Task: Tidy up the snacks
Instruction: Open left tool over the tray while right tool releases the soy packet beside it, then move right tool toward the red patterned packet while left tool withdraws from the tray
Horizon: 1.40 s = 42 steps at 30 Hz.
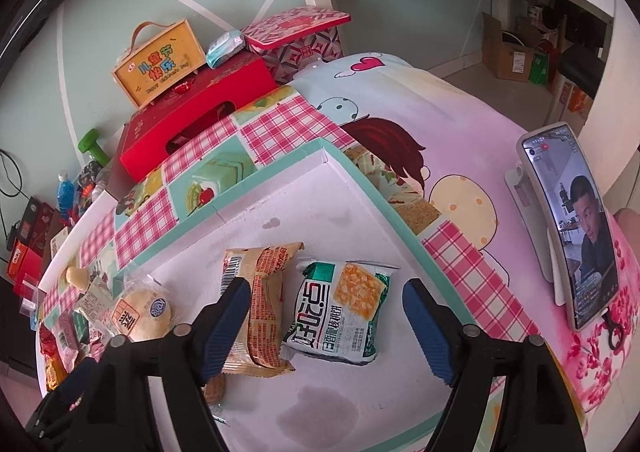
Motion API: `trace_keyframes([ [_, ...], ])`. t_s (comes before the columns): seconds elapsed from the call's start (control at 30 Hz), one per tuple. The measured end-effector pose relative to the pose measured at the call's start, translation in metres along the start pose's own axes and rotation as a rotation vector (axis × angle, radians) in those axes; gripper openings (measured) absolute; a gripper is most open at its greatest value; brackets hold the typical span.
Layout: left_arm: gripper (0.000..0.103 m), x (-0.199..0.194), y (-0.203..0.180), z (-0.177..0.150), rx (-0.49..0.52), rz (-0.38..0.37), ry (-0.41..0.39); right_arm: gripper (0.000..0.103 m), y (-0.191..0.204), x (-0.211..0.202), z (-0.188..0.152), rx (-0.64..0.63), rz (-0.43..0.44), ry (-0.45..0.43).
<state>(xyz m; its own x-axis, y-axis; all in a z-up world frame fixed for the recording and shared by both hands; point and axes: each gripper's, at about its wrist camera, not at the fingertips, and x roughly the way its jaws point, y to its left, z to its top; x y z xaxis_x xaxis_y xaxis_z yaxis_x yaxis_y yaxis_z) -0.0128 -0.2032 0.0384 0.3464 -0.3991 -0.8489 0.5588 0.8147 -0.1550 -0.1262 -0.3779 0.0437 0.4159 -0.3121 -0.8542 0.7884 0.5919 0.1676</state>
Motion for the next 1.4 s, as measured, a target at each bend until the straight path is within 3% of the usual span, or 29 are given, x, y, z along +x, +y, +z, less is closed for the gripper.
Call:
trace_keyframes([
  [0.17, 0.096, -0.008, 0.012, 0.003, -0.035, 0.007, -0.022, 0.088, 0.009, -0.003, -0.001, -0.03, -0.002, -0.009],
  [0.43, 0.097, -0.008, 0.044, 0.008, -0.128, 0.048, -0.021, 0.088, 0.033, -0.007, -0.005, -0.098, 0.014, -0.01],
  [0.47, 0.1, -0.008, 0.049, 0.008, -0.14, 0.068, -0.02, 0.09, 0.035, -0.008, -0.006, -0.104, 0.016, -0.009],
  [0.53, 0.103, -0.006, 0.06, 0.009, -0.16, 0.099, -0.013, 0.103, 0.041, -0.008, -0.007, -0.12, 0.013, -0.014],
  [0.67, 0.103, -0.003, 0.084, 0.008, -0.215, 0.129, 0.004, 0.103, 0.052, -0.008, -0.01, -0.153, 0.017, -0.013],
  [0.9, 0.103, -0.01, 0.107, 0.007, -0.246, 0.144, -0.039, 0.103, 0.072, -0.009, -0.018, -0.202, 0.014, -0.015],
  [1.2, 0.103, -0.016, 0.134, 0.001, -0.248, 0.128, 0.029, 0.103, 0.114, -0.029, -0.03, -0.272, 0.104, -0.076],
  [1.4, 0.103, -0.025, 0.171, -0.007, -0.262, 0.234, 0.044, 0.103, 0.149, -0.025, -0.049, -0.346, 0.168, -0.033],
])
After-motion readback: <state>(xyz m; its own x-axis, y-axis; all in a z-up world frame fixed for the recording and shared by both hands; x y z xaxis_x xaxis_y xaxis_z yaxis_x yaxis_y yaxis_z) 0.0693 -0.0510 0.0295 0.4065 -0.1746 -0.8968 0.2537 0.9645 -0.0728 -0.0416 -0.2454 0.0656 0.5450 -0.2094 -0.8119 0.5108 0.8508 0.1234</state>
